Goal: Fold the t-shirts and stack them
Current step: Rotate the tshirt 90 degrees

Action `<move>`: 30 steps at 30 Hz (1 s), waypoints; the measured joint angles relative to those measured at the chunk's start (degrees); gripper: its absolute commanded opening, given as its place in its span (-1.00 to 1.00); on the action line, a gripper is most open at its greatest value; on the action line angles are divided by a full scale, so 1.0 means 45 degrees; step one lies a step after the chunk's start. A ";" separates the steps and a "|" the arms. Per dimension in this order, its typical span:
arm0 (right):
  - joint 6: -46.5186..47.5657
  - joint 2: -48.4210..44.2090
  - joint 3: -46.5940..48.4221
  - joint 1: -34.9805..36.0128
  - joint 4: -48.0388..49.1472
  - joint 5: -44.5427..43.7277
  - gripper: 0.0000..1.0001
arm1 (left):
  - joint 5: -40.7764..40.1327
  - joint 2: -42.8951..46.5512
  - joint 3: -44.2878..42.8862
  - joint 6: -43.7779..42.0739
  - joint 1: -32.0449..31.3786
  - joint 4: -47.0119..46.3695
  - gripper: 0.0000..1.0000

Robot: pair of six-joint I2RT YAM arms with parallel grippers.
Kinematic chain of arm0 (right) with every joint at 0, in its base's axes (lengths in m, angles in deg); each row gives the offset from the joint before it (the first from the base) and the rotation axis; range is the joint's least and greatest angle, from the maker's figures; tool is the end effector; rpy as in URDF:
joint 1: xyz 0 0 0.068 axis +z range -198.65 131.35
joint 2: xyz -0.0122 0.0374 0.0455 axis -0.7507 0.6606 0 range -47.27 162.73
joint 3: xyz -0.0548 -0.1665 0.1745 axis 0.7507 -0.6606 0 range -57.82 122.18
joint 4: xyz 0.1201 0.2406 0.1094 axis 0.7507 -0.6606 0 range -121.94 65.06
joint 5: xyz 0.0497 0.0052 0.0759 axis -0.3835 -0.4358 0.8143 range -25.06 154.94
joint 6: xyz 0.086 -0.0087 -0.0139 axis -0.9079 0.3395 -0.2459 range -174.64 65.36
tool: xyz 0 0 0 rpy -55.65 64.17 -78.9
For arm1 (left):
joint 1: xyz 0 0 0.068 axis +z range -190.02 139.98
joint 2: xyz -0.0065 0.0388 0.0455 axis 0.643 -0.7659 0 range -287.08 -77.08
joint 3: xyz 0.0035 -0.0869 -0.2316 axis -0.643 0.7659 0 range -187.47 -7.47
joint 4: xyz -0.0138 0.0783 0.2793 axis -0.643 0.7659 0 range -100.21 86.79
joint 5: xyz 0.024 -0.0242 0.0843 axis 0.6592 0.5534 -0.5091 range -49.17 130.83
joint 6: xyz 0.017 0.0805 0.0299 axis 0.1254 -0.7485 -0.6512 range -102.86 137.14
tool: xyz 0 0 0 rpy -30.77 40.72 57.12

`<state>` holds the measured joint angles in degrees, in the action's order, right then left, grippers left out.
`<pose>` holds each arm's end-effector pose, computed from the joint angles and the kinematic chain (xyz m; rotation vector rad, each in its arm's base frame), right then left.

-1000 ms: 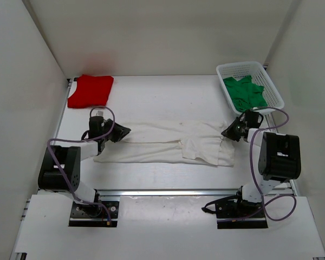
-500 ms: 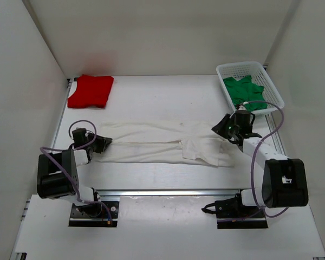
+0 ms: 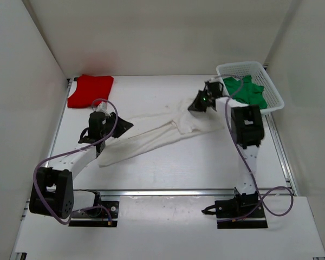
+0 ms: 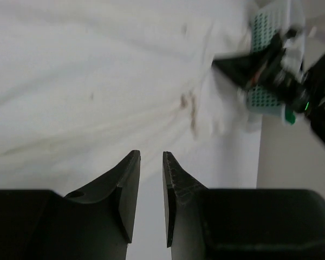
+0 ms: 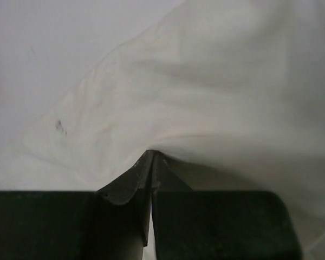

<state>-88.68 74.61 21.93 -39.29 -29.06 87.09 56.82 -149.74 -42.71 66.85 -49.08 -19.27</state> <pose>0.4796 0.1087 0.0694 0.3354 2.4341 0.8093 0.3278 -0.0740 0.1499 -0.5827 2.0963 -0.9000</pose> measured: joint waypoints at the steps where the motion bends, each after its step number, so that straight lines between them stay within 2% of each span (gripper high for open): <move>1: 0.0097 0.1617 0.2540 0.0063 -0.0578 0.0223 -0.99 | 0.0121 -0.0005 0.0044 -0.0219 -0.0209 0.0330 -0.28; 3: 0.0296 0.3973 0.6450 0.0180 -0.1739 0.0442 -0.99 | 0.0306 -0.0005 0.0155 -0.0578 -0.0515 0.0962 -0.25; 4: 0.0393 0.5440 0.8932 0.0262 -0.2501 0.0675 -0.93 | 0.0369 -0.0005 0.0189 -0.0816 -0.0670 0.1384 -0.24; 6: 0.0510 0.7189 1.2420 0.0418 -0.3259 0.1093 -0.92 | 0.0476 -0.0019 0.0204 -0.1355 -0.0962 0.2186 -0.25; 8: 0.0869 0.6868 1.2458 0.0612 -0.3925 0.1078 -0.85 | 0.0665 -0.0024 0.0204 -0.1851 -0.1253 0.2861 -0.21; 11: 0.1851 0.4498 1.0482 0.0957 -0.4911 0.0476 -0.62 | 0.1035 -0.0044 0.0204 -0.2395 -0.1574 0.3502 -0.21; 14: 0.2540 0.0447 0.7184 0.1379 -0.4648 0.0015 -0.42 | 0.1336 -0.0049 0.0204 -0.2846 -0.1802 0.3925 -0.21; 18: 0.2463 -0.5644 0.1549 0.2229 -0.1647 -0.0112 -0.44 | 0.1360 0.0010 0.0063 -0.3313 -0.1846 0.4454 -0.18; 21: 0.1739 -0.7980 -0.2191 0.3249 0.0782 -0.0262 -0.50 | 0.1370 0.0083 -0.0432 -0.3638 -0.1710 0.4983 -0.18; 23: 0.1078 -0.7990 -0.3803 0.4031 0.2035 -0.0306 -0.50 | 0.1379 0.0180 -0.0850 -0.3818 -0.1491 0.5212 -0.18; 25: 0.0447 -0.6892 -0.4755 0.4789 0.2769 -0.0486 -0.40 | 0.1379 0.0374 -0.1117 -0.3915 -0.1219 0.5304 -0.17; 30: -0.0646 -0.4075 -0.5940 0.6115 0.2880 -0.1350 -0.27 | 0.1336 0.0918 -0.1209 -0.4051 -0.0947 0.5455 -0.19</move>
<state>-91.59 56.27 -4.80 -11.77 -16.10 81.02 62.83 -145.61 -48.15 48.62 -53.34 5.27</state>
